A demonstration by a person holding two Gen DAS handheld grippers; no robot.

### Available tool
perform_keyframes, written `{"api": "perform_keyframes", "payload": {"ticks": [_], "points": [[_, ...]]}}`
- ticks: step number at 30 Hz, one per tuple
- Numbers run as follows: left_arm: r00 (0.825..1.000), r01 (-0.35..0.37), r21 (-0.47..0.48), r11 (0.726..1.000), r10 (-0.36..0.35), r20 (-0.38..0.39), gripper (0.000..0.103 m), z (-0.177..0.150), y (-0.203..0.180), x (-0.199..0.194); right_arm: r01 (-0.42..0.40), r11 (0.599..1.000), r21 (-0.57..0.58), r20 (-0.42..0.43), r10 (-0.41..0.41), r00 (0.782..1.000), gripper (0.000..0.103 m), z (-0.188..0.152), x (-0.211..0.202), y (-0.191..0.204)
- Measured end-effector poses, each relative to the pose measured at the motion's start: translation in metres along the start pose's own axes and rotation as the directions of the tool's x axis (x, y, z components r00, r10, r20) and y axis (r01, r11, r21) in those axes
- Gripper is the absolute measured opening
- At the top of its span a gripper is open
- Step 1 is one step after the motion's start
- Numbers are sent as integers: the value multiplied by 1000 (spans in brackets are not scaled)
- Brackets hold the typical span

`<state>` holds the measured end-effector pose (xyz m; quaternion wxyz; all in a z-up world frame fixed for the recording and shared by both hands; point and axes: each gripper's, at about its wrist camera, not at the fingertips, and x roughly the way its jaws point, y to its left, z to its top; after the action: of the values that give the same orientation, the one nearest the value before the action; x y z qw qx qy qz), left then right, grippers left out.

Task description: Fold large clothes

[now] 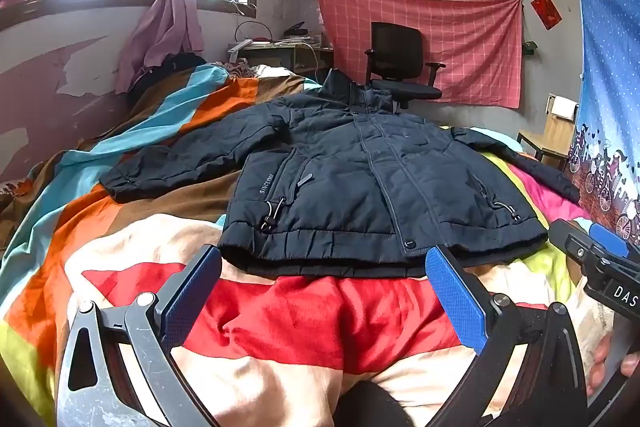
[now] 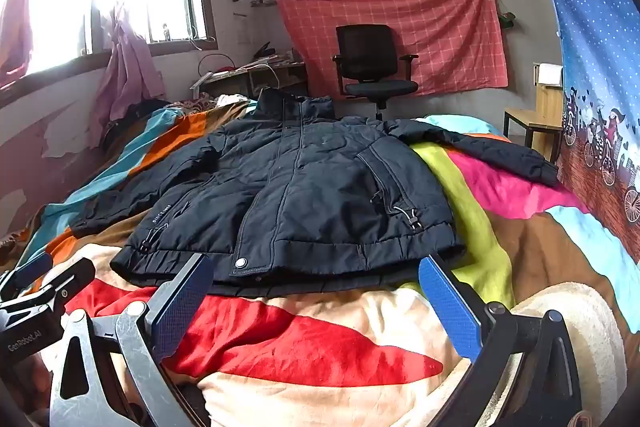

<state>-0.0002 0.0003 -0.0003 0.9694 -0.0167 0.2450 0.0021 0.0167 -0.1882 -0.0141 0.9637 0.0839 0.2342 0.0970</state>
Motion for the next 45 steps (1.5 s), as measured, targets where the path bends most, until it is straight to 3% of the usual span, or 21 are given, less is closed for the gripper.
{"api": "perform_keyframes", "payload": {"ticks": [45], "points": [[1000,-1,3,1000,1,8,100,-1,0,0,-2,1000,6,-2,2,1000,103,0,1,-1]]}}
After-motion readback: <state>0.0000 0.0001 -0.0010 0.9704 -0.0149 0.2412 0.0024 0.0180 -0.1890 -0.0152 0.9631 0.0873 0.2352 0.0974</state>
